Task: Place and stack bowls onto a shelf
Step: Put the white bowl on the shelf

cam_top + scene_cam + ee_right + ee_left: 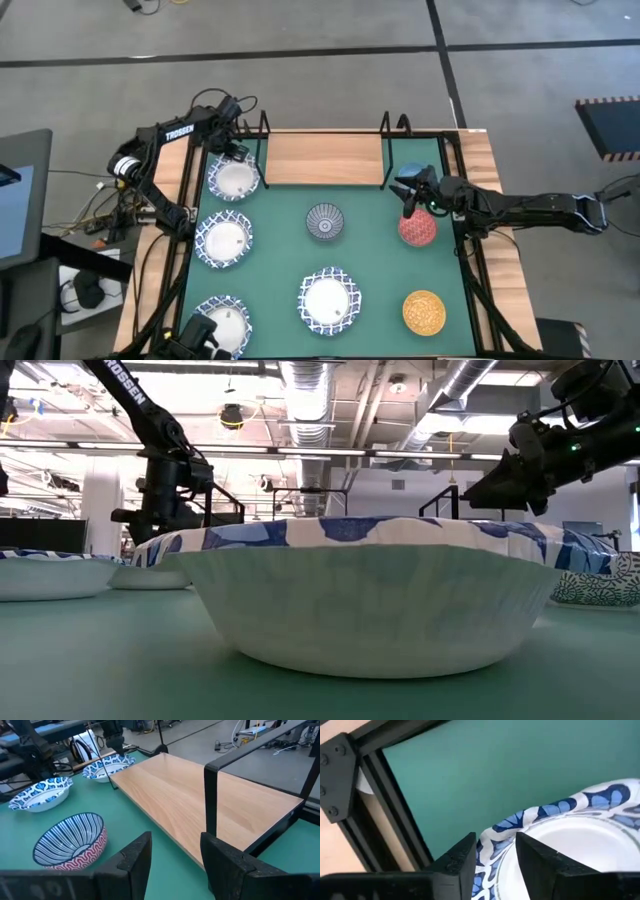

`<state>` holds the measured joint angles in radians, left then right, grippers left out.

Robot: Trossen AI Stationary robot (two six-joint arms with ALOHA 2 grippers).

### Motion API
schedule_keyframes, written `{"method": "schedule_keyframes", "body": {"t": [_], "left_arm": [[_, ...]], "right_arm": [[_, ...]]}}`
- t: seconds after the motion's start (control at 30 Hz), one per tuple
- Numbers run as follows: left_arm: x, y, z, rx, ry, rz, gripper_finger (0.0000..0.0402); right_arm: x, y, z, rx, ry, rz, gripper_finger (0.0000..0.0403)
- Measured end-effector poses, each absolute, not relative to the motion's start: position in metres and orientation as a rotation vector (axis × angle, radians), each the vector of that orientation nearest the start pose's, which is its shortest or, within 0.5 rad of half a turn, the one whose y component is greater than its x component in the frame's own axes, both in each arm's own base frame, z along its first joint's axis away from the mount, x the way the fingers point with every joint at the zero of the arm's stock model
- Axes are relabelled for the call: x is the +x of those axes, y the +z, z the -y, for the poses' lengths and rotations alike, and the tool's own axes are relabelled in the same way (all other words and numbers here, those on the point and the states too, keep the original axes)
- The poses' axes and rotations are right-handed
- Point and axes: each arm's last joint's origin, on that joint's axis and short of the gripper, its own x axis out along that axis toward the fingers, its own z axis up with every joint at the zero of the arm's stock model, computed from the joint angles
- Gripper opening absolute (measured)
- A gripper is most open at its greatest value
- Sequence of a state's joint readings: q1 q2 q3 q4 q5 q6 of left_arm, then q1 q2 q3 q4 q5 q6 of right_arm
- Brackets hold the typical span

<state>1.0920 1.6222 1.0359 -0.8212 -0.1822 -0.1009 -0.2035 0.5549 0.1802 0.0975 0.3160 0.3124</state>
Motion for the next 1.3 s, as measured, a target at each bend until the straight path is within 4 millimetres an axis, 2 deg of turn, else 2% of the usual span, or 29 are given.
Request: {"method": "schedule_keyframes", "body": {"t": [0.27,0.43,0.53,0.67,0.8,0.87,0.93,1.07,1.2,1.3], "left_arm": [[0.129,0.186,-0.25,-0.817,1.008,-1.304,0.0169],[0.131,0.181,-0.247,-0.802,1.04,-1.313,0.0166],[0.131,0.177,-0.244,-0.784,1.034,-1.331,0.0139],[0.131,0.173,-0.241,-0.769,1.006,-1.362,0.0082],[0.131,0.177,-0.238,-0.775,0.961,-1.401,0.0019],[0.132,0.182,-0.238,-0.769,0.958,-1.418,0.0008],[0.134,0.19,-0.237,-0.753,0.967,-1.452,0.0007],[0.139,0.221,-0.232,-0.651,1.043,-1.497,0.0003],[0.143,0.263,-0.221,-0.478,1.183,-1.509,0.0002],[0.141,0.302,-0.209,-0.346,1.286,-1.449,0.0002]], "right_arm": [[0.133,0.183,0.036,0.313,-0.555,-0.19,0.0196],[0.133,0.183,0.036,0.338,-0.558,-0.184,0.0196],[0.133,0.183,0.036,0.36,-0.56,-0.177,0.0196],[0.133,0.183,0.036,0.392,-0.563,-0.163,0.0196],[0.133,0.183,0.036,0.392,-0.564,-0.168,0.0194],[0.133,0.183,0.036,0.392,-0.564,-0.167,0.0189],[0.133,0.183,0.037,0.392,-0.566,-0.165,0.0183],[0.133,0.184,0.037,0.391,-0.574,-0.157,0.0168],[0.132,0.184,0.038,0.387,-0.6,-0.144,0.0156],[0.132,0.184,0.038,0.388,-0.598,-0.143,0.0149]]}}
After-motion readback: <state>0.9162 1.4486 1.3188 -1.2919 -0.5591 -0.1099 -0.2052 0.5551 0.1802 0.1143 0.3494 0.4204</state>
